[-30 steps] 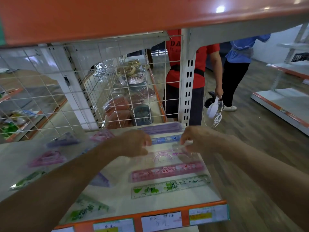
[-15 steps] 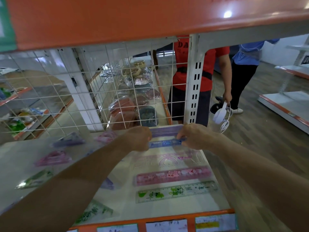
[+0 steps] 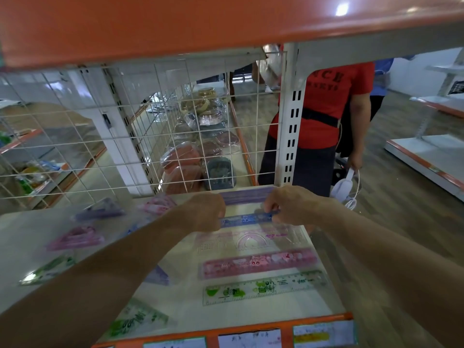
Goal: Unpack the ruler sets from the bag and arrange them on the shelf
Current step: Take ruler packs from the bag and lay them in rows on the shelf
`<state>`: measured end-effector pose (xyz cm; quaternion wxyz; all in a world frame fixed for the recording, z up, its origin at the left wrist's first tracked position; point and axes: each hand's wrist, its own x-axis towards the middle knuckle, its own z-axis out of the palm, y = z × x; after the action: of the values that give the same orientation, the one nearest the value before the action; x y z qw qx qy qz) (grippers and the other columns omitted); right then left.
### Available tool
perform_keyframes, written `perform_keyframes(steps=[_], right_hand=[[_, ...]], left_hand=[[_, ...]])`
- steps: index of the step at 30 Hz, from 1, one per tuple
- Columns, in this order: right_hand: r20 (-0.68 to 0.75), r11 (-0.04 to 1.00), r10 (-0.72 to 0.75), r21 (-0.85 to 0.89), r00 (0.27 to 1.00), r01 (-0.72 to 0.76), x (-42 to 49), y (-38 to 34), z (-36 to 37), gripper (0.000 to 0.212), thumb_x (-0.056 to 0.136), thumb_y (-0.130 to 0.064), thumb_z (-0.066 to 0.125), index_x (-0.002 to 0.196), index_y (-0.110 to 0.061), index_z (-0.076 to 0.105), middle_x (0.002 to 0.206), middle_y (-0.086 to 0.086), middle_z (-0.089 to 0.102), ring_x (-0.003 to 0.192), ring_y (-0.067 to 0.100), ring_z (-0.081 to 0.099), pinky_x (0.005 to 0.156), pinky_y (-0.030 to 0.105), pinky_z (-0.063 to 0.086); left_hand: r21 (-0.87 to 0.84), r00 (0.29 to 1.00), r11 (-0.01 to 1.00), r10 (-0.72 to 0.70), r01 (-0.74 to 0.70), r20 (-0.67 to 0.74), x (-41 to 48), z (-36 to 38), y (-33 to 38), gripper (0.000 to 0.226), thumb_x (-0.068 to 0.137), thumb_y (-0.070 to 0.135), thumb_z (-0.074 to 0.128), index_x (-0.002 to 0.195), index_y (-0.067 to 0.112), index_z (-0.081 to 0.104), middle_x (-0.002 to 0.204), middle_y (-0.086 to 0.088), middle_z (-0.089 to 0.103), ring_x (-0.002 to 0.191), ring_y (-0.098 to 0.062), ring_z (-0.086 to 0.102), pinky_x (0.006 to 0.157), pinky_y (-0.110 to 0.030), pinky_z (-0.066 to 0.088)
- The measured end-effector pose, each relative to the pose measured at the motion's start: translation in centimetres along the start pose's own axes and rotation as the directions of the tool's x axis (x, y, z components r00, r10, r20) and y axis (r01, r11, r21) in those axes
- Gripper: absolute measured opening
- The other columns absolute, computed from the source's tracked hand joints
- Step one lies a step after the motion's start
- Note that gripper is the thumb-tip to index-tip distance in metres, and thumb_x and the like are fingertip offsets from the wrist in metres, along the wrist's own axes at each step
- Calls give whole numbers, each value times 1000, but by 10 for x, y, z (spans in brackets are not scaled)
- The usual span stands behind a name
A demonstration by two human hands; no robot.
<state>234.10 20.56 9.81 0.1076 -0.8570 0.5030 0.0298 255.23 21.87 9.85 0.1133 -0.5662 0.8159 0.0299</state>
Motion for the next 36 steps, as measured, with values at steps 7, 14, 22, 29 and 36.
perform_keyframes(steps=[7,14,22,29,36], right_hand=[[70,1000,5,29,998,-7,4,3,-5,11,88,-19,58,91,-25,67,91,-8,62,83,11,58,75,24,49],[-127,994,106,50,986,-101,30,17,-21,32,97,-20,46,126,-16,59,124,8,59,114,27,55,93,33,44],[11,993,90,82,996,-90,45,33,-11,23,97,-23,47,110,-12,62,111,3,58,105,23,55,78,26,39],[-17,949,164,274,986,-153,31,50,-5,24,93,-25,57,115,-18,64,119,-3,57,109,15,54,83,20,36],[114,728,320,606,940,-321,35,48,-5,24,89,-12,64,112,-8,62,92,1,54,79,16,57,73,30,54]], left_hand=[[-53,998,998,-14,17,54,6,-4,-8,28,85,24,61,111,14,67,112,0,65,102,-18,61,88,-29,50],[-134,992,986,-111,102,-62,42,-14,-14,27,91,26,51,115,17,61,118,-5,62,107,-24,57,88,-28,45],[-138,987,979,-155,147,-46,59,-2,3,15,89,21,56,100,22,66,99,-3,64,88,-22,57,78,-28,44],[-249,991,960,-127,132,34,59,-10,13,34,88,24,55,122,19,61,116,-4,63,106,-23,58,90,-28,46],[-290,993,950,-109,117,43,63,-12,13,35,86,32,58,116,16,64,112,-7,66,93,-20,58,84,-28,47]])
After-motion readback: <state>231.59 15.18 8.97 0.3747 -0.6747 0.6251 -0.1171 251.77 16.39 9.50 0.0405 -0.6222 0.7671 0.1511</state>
